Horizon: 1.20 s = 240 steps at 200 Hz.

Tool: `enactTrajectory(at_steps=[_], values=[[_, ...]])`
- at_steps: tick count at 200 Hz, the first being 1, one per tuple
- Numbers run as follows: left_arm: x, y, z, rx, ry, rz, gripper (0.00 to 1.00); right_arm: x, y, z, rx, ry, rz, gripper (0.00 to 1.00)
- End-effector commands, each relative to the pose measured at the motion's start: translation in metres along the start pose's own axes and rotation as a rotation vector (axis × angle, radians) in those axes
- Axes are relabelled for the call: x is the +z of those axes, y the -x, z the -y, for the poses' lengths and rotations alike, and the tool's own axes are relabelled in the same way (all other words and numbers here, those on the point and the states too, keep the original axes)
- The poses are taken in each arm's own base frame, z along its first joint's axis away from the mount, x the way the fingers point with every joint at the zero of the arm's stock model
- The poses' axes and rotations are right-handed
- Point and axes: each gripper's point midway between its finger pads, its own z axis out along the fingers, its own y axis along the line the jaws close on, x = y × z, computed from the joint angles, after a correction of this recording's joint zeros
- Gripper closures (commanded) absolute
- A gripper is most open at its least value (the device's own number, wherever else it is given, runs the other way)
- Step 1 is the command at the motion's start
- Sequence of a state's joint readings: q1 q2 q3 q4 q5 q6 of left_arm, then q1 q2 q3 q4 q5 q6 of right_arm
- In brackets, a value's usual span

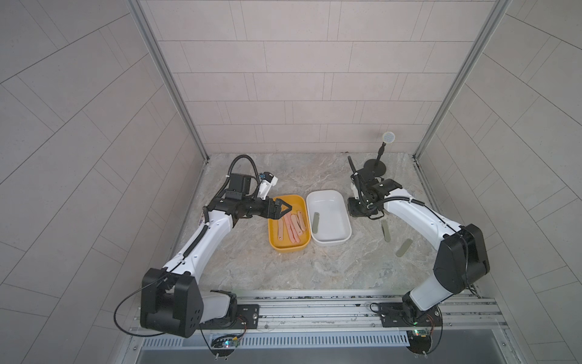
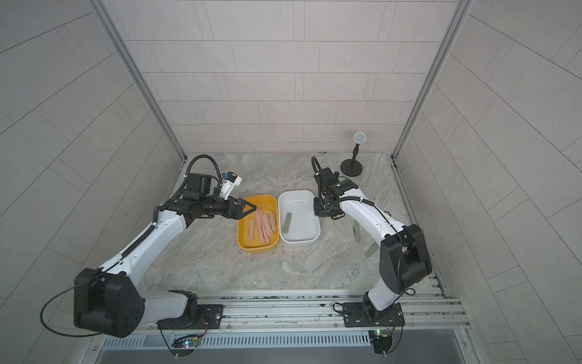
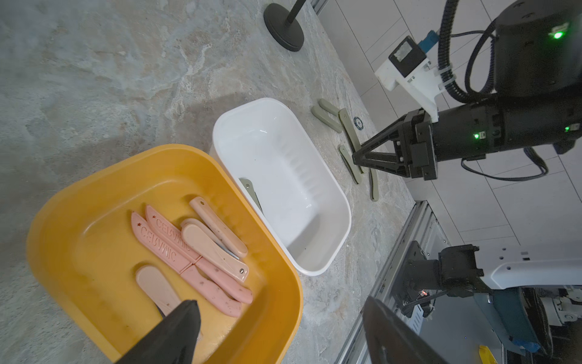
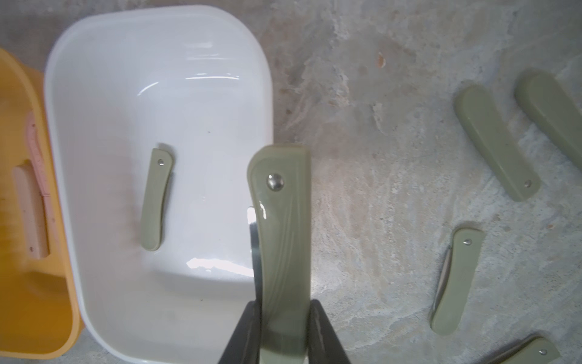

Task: Place the fruit knives into the storage box by color
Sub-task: Pick up the fruit knife from the center of the board, then place the fruit knife in the storage box.

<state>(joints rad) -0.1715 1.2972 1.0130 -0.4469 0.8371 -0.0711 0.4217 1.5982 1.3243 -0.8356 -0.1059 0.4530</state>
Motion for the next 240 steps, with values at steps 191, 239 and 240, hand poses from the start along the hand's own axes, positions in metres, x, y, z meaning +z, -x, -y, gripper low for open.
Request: enactTrajectory(at_steps=[191,239,240], values=[[-0.030,0.019,-0.008,-0.027,0.001,0.096,0.12,0.097,-0.026,-0.082,-0.056,0.066,-0.159,0.72],[-0.029,0.018,-0.008,-0.028,-0.001,0.095,0.12,0.091,-0.023,-0.083,-0.059,0.072,-0.144,0.58],[-0.029,0.018,-0.008,-0.029,-0.001,0.095,0.12,0.091,-0.023,-0.083,-0.059,0.072,-0.142,0.57]])
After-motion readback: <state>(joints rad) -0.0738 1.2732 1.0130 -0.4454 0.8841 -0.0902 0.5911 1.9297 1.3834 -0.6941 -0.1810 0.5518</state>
